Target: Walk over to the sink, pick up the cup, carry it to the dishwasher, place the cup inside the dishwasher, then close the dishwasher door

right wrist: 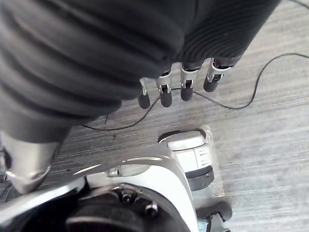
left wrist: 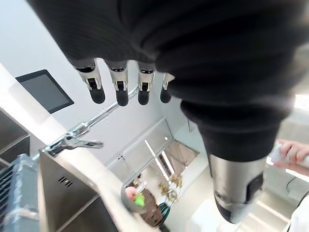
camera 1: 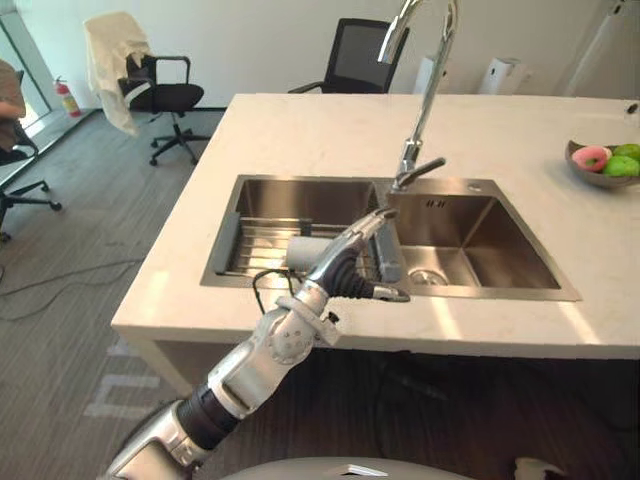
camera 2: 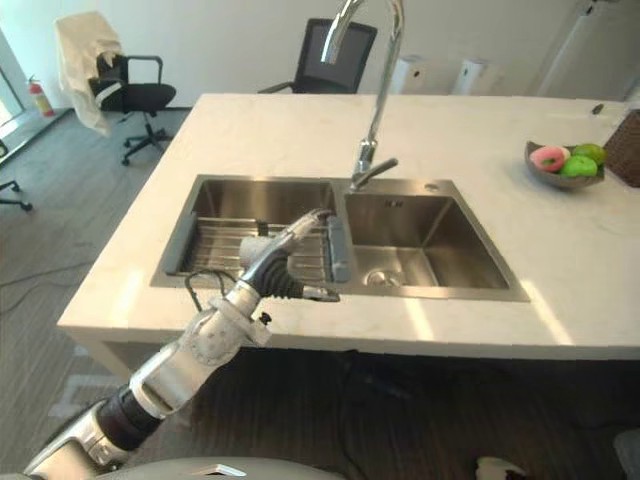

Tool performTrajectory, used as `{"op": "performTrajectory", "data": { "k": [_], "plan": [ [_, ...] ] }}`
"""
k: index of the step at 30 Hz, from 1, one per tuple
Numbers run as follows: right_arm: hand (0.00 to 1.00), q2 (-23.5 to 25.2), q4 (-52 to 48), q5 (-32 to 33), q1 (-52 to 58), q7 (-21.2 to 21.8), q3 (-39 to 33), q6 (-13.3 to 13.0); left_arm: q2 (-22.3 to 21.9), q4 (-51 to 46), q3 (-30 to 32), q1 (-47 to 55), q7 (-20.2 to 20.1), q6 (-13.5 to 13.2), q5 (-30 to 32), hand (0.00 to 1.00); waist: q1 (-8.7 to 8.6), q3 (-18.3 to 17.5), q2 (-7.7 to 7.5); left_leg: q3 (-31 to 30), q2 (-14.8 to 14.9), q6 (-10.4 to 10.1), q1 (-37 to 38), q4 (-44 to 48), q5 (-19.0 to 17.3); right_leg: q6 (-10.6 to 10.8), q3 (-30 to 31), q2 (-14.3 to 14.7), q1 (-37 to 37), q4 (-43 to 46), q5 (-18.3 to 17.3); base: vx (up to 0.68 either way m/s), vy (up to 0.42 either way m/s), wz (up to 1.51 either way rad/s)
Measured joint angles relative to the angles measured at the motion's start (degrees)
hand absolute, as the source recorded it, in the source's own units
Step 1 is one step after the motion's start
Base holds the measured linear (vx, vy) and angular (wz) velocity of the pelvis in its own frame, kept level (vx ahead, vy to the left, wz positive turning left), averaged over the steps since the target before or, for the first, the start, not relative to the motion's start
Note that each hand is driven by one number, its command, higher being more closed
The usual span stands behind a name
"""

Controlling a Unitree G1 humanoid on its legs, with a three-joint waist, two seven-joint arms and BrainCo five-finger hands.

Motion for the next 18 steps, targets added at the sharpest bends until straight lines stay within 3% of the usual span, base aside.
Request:
{"op": "performTrajectory", "data": {
  "k": [5, 9, 18],
  "plan": [
    [0.0, -0.9, 0.1, -0.1, -0.8, 0.1, 0.7, 1.1, 3.1, 10.1, 1.8, -2.0, -2.7, 3.5, 0.0, 0.0, -1.38, 0.1, 0.81, 1.6, 0.4, -0.4, 1.4, -2.8, 1.1, -0.2, 1.5, 1.0, 0.5, -2.9, 1.7, -0.01, -0.019, -0.17],
    [0.0, -1.5, 0.4, 0.0, -1.3, 0.1, 2.3, 1.3, 5.9, 12.4, 3.4, -2.6, -4.5, 4.2, 0.0, 0.0, -3.03, 0.2, 0.61, 1.6, 0.5, -0.7, 1.5, -3.2, 1.2, -0.4, 1.4, 1.4, 1.3, -4.5, 2.9, 0.01, -0.015, -0.02],
    [0.0, -1.7, -0.3, 0.2, -1.7, 0.9, 4.0, 2.9, 12.5, 19.8, 9.4, -12.0, -6.5, 5.1, -1.2, 0.0, -4.53, 2.1, 0.18, 3.1, 0.4, -0.8, 3.0, -3.4, 0.8, -0.3, 3.0, 1.7, 3.0, -7.1, 4.3, 0.0, -0.003, -0.09]
  ]
}}
